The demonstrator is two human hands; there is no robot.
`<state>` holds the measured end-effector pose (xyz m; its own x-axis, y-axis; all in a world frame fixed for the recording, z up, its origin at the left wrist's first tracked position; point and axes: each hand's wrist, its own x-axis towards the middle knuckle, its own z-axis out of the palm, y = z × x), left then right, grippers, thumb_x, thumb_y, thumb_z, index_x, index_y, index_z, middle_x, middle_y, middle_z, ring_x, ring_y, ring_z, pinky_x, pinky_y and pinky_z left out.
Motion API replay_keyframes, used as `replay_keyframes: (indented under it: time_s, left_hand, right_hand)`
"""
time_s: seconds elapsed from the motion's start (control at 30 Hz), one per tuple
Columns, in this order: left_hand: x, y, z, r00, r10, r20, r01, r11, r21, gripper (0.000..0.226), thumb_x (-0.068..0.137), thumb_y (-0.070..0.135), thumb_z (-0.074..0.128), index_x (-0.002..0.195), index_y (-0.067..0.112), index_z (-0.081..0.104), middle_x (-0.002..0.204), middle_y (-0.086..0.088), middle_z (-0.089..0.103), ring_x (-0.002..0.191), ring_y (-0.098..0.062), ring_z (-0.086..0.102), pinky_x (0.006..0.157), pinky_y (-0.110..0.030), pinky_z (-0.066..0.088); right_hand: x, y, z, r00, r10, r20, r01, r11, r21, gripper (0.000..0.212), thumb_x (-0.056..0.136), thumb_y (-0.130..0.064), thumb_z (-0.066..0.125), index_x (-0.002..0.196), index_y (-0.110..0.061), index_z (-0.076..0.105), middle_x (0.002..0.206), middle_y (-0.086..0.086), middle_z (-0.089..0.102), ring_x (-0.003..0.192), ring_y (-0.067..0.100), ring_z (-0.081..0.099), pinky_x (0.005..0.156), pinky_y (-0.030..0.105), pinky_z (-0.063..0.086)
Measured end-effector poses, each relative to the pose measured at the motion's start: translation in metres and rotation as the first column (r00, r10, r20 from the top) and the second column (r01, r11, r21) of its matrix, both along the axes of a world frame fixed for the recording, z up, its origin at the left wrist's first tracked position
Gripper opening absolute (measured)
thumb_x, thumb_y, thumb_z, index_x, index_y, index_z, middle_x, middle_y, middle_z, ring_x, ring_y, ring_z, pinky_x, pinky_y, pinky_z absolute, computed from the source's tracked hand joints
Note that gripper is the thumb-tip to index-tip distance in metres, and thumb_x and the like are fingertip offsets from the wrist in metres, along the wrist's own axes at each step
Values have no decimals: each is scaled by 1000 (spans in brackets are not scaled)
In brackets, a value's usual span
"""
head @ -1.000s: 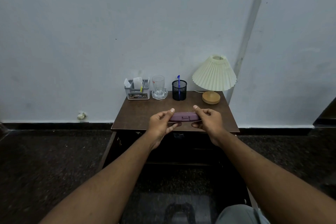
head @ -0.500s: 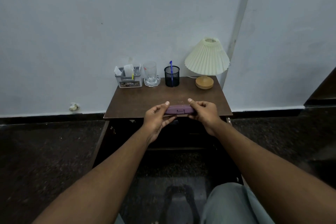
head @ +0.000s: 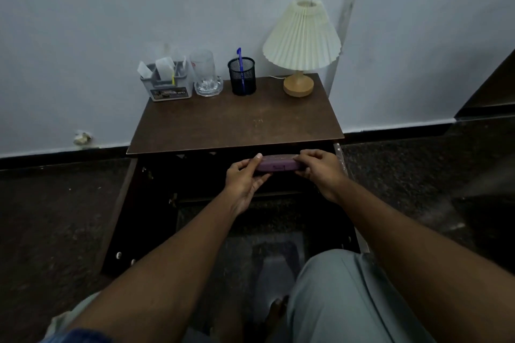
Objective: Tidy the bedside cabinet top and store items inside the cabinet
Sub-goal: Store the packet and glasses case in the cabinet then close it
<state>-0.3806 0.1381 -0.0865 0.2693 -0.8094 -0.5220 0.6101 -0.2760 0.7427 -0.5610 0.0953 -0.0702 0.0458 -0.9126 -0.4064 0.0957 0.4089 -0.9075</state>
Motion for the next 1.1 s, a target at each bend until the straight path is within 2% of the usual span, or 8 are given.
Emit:
replay_keyframes:
  time_s: [0.2, 0.3, 0.43, 0.57, 0.77, 0.87, 0.97, 1.1]
  left_hand:
    - [-8, -21, -44, 994, -12, 109, 2, 996, 88, 26, 97, 3, 61, 123, 5, 58, 114, -17, 63, 105, -29, 65, 87, -40, 57]
    - [-12, -37, -62, 981, -15, 193, -9, 992, 125, 29, 96, -1, 60, 124, 5, 59, 105, -11, 65, 99, -24, 65, 87, -37, 57]
    - [-14, -64, -86, 917, -8, 398, -71, 981, 183, 25, 86, -2, 69, 110, 4, 67, 99, -15, 72, 84, -21, 69, 84, -36, 59]
    - [-13, -96, -111, 841, -109, 530, -58, 956, 289, 12, 79, 11, 73, 90, 10, 71, 94, -13, 75, 91, -30, 73, 86, -43, 62]
    - [-18, -118, -116, 793, -202, 575, -13, 938, 347, 36, 91, 10, 59, 124, -4, 62, 120, -16, 69, 108, -33, 68, 80, -32, 53]
    - [-21, -127, -120, 786, -257, 563, 23, 921, 389, 36, 97, 9, 53, 130, -3, 58, 129, -14, 64, 118, -30, 62, 80, -26, 45]
    - [-25, -135, -124, 779, -311, 544, 84, 912, 401, 34, 98, 11, 50, 130, 0, 59, 132, -14, 63, 117, -29, 62, 80, -28, 46]
    - [-28, -136, -129, 766, -317, 559, 94, 916, 390, 35, 99, 10, 48, 132, 1, 58, 132, -14, 62, 120, -31, 60, 85, -30, 47]
  right_hand:
    - [-4, -17, -51, 991, -51, -126, 52, 999, 8, 49, 83, -5, 80, 126, 2, 58, 112, 15, 66, 101, 28, 70, 82, 37, 62]
    - [-3, -29, -72, 970, -36, -239, 28, 999, -36, 48, 86, -7, 76, 130, 1, 58, 116, 14, 69, 101, 25, 70, 89, 40, 61]
    - [1, -54, -95, 919, -83, -386, 55, 995, -83, 35, 87, -11, 73, 120, -6, 65, 109, 11, 73, 94, 28, 72, 84, 48, 61]
    - [6, -78, -109, 834, -142, -534, 101, 989, -105, 33, 85, -17, 71, 115, -3, 69, 108, 13, 74, 101, 29, 70, 88, 32, 55]
    - [12, -107, -128, 832, -102, -545, 101, 994, -31, 34, 86, -8, 59, 115, 6, 68, 115, 22, 70, 109, 36, 66, 89, 37, 54]
    - [15, -119, -135, 840, -60, -539, 52, 998, -30, 36, 93, -6, 56, 127, 2, 62, 130, 20, 64, 124, 36, 59, 101, 36, 48]
    - [16, -128, -140, 842, 10, -539, -5, 1000, 10, 41, 101, -7, 48, 141, 0, 50, 143, 17, 54, 135, 33, 49, 106, 29, 39]
    - [15, -135, -146, 824, 79, -561, -85, 996, 16, 45, 106, -10, 40, 150, -1, 39, 155, 16, 42, 143, 31, 39, 114, 29, 30]
